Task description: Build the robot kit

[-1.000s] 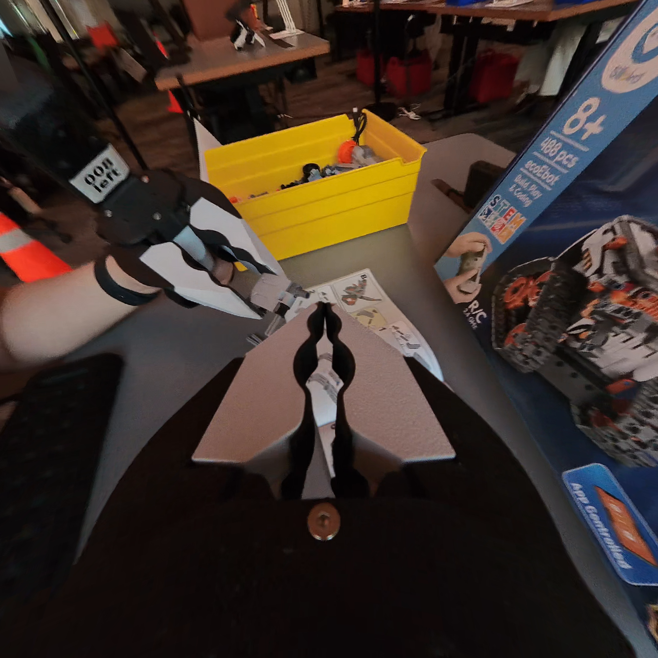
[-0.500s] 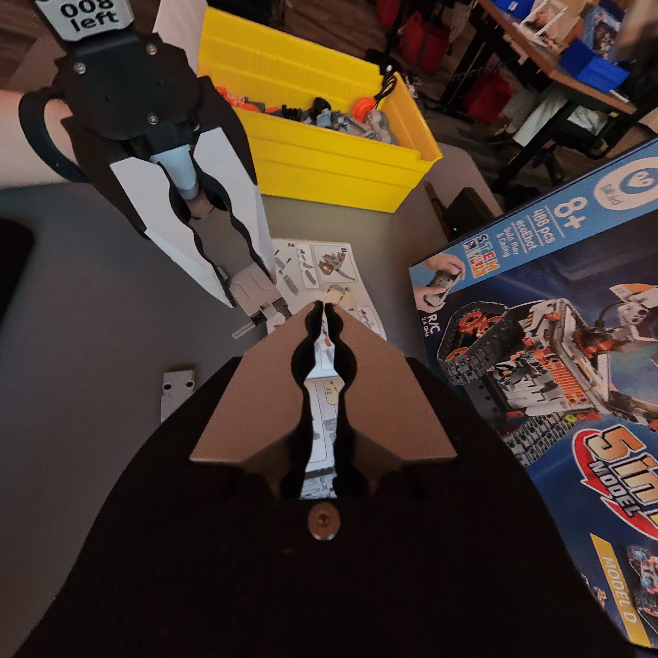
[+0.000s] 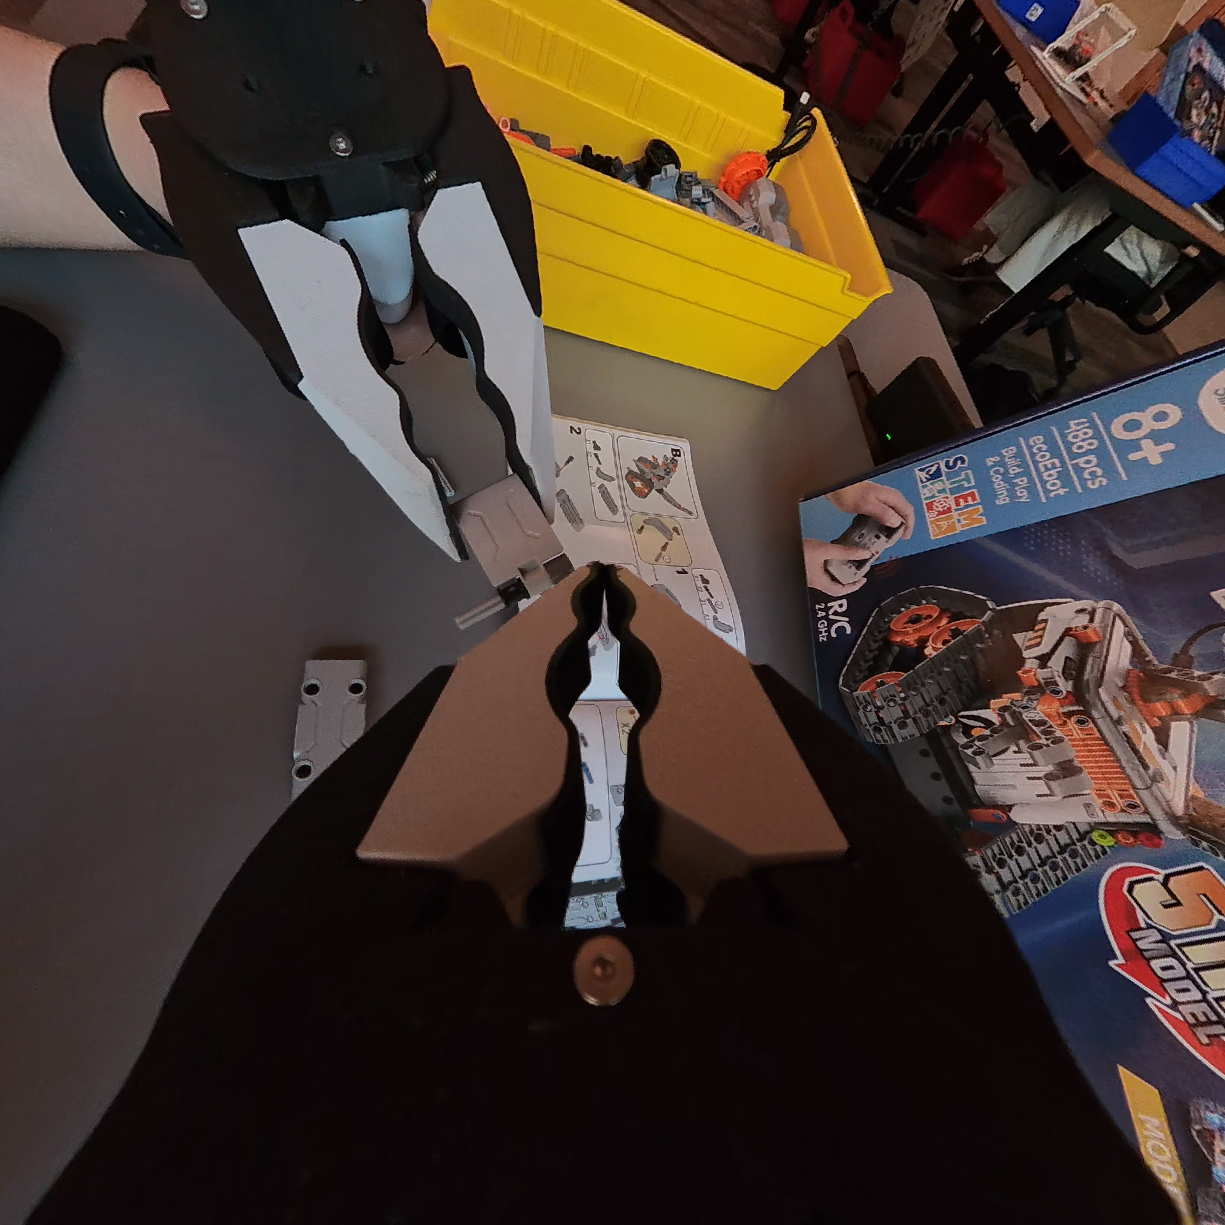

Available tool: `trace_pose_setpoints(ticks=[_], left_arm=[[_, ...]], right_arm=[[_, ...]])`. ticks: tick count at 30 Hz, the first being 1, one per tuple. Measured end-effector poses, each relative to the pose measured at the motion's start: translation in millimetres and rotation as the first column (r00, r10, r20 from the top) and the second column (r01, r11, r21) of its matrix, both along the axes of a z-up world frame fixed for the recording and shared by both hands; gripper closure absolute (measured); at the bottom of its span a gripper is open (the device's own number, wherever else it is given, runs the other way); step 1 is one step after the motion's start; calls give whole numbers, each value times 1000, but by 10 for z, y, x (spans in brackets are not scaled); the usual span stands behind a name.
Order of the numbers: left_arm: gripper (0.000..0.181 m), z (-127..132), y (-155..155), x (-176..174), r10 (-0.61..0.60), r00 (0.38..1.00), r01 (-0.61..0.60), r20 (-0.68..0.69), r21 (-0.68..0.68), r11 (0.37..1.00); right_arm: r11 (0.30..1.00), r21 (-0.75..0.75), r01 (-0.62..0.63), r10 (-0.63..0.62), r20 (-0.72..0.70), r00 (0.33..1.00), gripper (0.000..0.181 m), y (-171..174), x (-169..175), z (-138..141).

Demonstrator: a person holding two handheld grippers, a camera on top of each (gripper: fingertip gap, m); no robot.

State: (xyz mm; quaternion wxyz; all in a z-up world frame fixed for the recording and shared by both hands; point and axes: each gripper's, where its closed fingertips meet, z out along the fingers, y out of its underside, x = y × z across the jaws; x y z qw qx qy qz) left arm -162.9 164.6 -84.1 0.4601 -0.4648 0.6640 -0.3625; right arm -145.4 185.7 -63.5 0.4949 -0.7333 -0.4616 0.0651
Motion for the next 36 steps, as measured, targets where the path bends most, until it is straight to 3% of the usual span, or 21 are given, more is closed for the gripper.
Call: trace_pose_setpoints(ticks=[6,12,17,21,27,31,34,36], left_arm=[[156,18,0,-4,-1,1000,1,7,-1,1000],[156,66,94,-13,41,999,-38,25,-100,994],[157,205,361,-92,154,985,-128,79,-268,955],[157,254,592,-157,276,957,-237,94,-300,924],[157,169,673,-155,328,943,-297,52,-307,904],[157,286,723,-192,357,928,-301,108,-351,887],[157,362,690,-185,356,923,-279,147,-383,881],[157,350,660,-164,344,928,-266,143,-393,880]], right_arm=[[999,-37,8,-7,36,999,181,10,11,-121],[1000,1,15,-15,-18,1000,181,22,30,16],[1000,-15,22,-23,-54,998,181,40,78,6],[995,2,95,-95,-41,995,180,137,165,-24],[983,30,184,-172,-233,957,175,236,70,242],[973,35,228,-195,-401,895,173,228,46,574],[968,117,224,-150,-447,882,175,182,-6,753],[965,118,236,-169,-411,896,181,226,-42,639]])
